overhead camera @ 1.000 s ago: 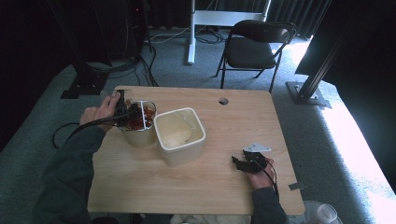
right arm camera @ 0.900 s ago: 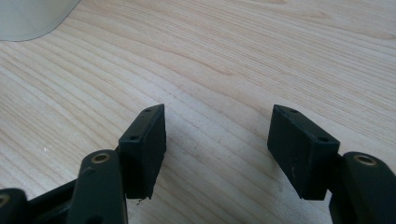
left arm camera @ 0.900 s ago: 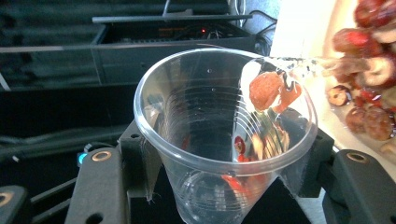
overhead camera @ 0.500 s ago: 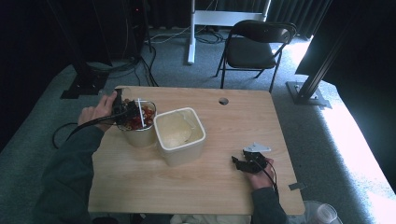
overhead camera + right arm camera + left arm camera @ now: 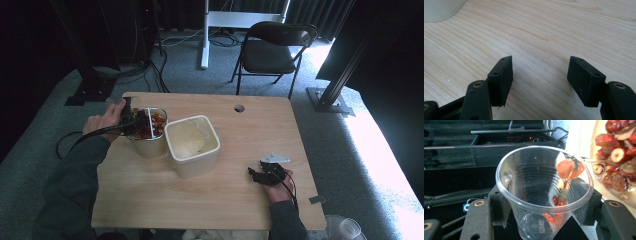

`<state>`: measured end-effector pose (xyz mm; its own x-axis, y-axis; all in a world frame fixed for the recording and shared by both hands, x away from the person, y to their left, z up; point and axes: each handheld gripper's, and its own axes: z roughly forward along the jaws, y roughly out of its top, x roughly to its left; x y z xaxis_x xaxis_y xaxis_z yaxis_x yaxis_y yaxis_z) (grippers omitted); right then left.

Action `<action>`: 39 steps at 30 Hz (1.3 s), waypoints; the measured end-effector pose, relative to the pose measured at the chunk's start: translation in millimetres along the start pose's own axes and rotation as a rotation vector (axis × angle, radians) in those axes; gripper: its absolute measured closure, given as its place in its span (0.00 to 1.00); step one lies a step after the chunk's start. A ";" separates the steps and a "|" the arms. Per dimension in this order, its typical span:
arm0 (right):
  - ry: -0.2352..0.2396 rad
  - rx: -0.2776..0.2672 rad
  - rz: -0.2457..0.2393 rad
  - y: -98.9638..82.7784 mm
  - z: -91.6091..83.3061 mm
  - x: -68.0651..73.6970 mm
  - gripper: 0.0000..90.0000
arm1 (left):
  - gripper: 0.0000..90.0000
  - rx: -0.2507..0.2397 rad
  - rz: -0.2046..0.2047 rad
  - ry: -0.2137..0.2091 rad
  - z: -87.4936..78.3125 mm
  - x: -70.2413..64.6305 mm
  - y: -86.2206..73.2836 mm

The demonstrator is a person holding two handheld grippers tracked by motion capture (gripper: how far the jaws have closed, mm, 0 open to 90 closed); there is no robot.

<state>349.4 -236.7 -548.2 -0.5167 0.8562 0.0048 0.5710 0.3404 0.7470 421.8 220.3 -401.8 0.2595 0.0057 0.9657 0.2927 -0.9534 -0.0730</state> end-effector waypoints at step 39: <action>0.000 0.000 0.000 0.2 0.2 0.0 0.40 | 0.45 -0.019 0.047 0.002 -3.9 -2.0 6.9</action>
<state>349.6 -236.6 -548.2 -0.5171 0.8559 0.0046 0.5708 0.3408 0.7470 419.7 212.5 -403.2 0.2711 -0.0396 0.9617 0.2631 -0.9580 -0.1136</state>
